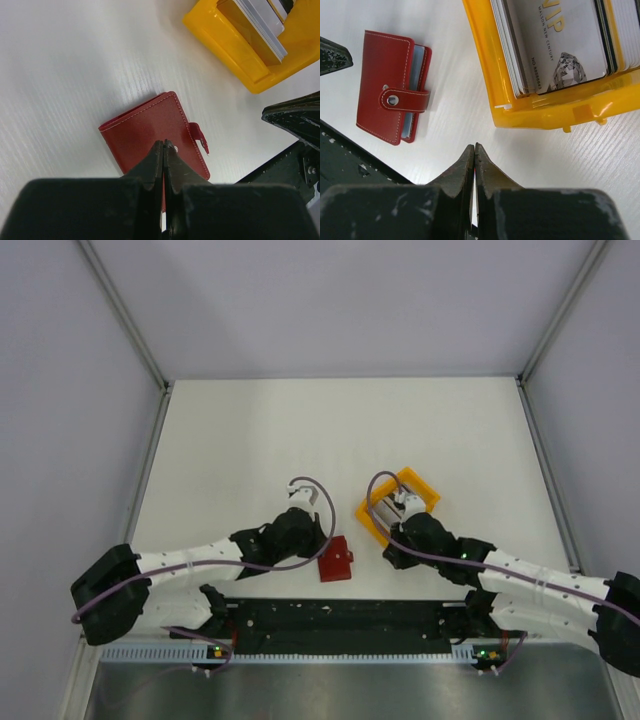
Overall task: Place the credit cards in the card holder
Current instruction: Close the card holder at the center of the board.
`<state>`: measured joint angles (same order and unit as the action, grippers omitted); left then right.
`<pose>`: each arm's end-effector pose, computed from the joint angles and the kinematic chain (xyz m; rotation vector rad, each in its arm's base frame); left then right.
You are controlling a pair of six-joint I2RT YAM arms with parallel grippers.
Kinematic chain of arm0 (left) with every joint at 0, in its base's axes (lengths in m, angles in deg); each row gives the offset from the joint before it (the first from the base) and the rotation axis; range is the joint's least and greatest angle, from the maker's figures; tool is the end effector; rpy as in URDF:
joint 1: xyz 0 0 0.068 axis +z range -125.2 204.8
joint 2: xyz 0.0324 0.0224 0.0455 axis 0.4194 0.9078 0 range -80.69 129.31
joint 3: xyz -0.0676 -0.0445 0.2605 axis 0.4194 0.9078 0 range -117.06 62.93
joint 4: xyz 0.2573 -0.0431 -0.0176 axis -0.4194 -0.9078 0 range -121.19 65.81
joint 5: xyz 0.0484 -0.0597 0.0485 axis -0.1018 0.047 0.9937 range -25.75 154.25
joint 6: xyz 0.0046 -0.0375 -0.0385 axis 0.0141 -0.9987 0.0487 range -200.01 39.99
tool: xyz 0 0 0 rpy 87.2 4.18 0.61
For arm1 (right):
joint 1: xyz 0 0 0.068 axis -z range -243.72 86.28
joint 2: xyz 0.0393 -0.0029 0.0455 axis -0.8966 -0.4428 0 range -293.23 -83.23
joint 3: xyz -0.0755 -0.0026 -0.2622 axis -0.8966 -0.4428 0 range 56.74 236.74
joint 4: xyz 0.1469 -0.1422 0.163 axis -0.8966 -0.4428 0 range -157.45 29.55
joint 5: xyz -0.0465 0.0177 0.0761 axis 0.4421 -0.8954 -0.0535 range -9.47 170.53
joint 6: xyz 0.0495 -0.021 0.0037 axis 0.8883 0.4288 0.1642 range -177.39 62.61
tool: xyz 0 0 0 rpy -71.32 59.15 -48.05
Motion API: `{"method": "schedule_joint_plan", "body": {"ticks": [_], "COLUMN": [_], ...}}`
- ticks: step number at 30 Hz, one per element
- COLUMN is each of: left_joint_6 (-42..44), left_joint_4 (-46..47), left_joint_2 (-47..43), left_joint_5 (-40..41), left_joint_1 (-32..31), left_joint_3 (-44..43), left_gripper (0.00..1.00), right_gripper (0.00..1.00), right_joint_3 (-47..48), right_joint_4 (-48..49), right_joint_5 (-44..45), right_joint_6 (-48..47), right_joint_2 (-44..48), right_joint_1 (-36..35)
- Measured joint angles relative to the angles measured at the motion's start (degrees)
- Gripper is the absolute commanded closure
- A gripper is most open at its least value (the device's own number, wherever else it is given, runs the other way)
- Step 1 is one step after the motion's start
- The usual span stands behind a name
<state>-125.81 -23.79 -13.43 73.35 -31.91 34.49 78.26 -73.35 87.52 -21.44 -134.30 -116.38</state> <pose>0.1321 -0.1908 0.1822 0.1335 2.3487 -0.7690 0.1111 0.1385 0.1764 -0.2842 2.3767 0.6315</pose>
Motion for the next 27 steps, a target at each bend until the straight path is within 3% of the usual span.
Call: {"method": "schedule_joint_plan", "body": {"ticks": [8,27], "left_joint_6": [1.2,1.8], "left_joint_4": [0.4,-0.6], "left_joint_2": [4.6,3.3], "left_joint_5": [-1.4,-4.2], "left_joint_1": [0.0,0.0], "left_joint_3": [-0.1,2.2], "left_gripper": [1.0,1.0], "right_gripper": [1.0,1.0], "right_joint_3": [0.3,3.9], "right_joint_4": [3.2,15.4], "right_joint_5": [-3.1,-11.9], "right_joint_6": [-1.7,-2.2], "right_joint_2": [-2.3,-16.2], "right_joint_1": [0.0,0.1]}}
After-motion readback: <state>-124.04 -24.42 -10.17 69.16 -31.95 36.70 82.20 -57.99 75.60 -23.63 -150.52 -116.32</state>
